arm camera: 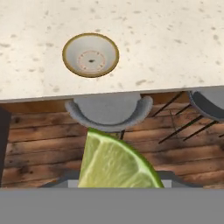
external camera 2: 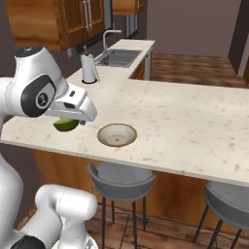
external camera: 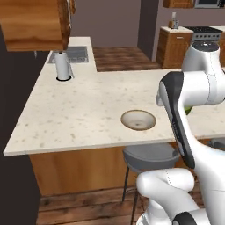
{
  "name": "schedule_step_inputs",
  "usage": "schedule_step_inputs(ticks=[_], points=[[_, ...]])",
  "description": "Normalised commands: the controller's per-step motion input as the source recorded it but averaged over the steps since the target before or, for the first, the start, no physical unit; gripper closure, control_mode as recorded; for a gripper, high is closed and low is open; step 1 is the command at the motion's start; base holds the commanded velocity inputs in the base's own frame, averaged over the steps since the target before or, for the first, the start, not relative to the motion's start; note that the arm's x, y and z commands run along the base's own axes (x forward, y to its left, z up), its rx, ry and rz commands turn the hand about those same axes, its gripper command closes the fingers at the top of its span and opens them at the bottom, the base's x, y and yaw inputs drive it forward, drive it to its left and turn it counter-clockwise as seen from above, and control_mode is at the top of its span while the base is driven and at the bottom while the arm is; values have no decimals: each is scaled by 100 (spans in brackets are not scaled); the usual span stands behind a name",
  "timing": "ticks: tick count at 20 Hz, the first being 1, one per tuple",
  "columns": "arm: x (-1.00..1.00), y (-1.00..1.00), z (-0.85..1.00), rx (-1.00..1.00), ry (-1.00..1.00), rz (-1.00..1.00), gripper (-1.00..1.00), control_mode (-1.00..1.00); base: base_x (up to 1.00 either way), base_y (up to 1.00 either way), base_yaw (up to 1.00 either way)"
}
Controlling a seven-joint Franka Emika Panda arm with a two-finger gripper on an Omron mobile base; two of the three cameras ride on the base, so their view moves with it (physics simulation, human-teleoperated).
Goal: There is a bowl on the dining counter. Grab a lemon wedge from the fridge and place it in the bowl. Then get the liquor bottle and glass cup from the cabinet and place them next to the bowl.
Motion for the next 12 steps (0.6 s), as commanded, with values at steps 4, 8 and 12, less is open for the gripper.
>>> schedule_step_inputs(ticks=[4,8,12], points=[[46,0,-6,0,7,-11,100,-100,50,3,-13],[54,5,-51,0,14,-10,100,-100,0,0,0],[60,10,-82,0,9,-2,100,-100,0,0,0]])
